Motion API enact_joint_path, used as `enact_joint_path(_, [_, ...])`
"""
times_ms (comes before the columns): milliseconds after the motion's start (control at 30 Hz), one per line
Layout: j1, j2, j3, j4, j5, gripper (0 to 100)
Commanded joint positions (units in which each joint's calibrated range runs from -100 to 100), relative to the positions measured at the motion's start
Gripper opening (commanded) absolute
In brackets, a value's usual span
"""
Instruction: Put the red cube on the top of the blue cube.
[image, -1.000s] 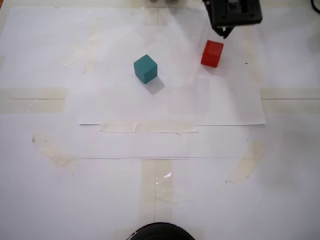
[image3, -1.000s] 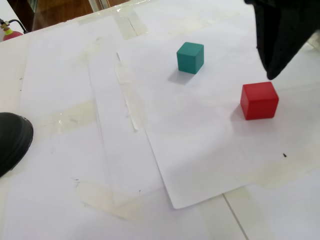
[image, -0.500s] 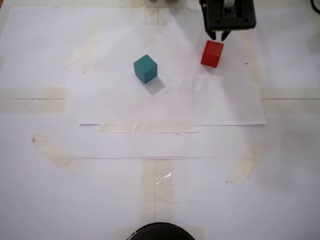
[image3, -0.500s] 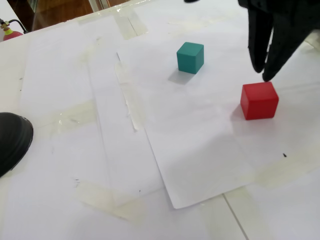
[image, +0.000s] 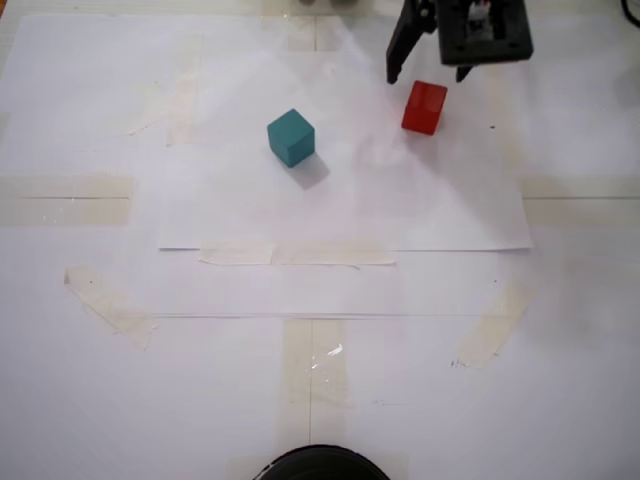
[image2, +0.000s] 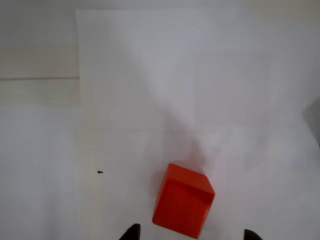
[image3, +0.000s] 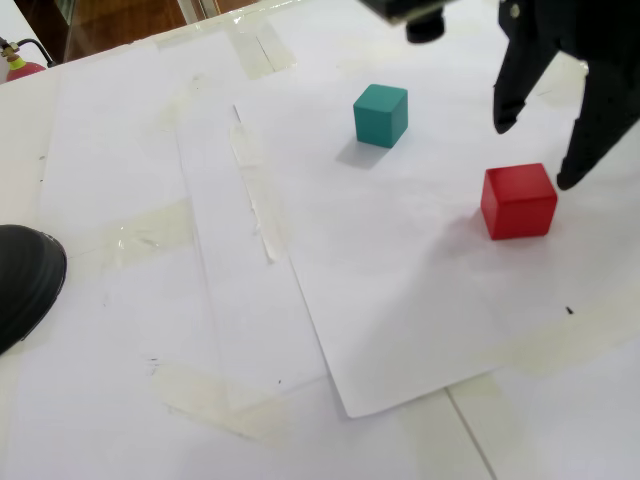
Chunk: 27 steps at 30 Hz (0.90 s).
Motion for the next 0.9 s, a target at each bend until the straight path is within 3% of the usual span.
enact_joint_path(0, [-1.5, -3.4, 4.2, -6.8, -1.4, 34])
enact_joint_path(867, [1.6, 2.1, 6.0, -12.4, -4.7, 33])
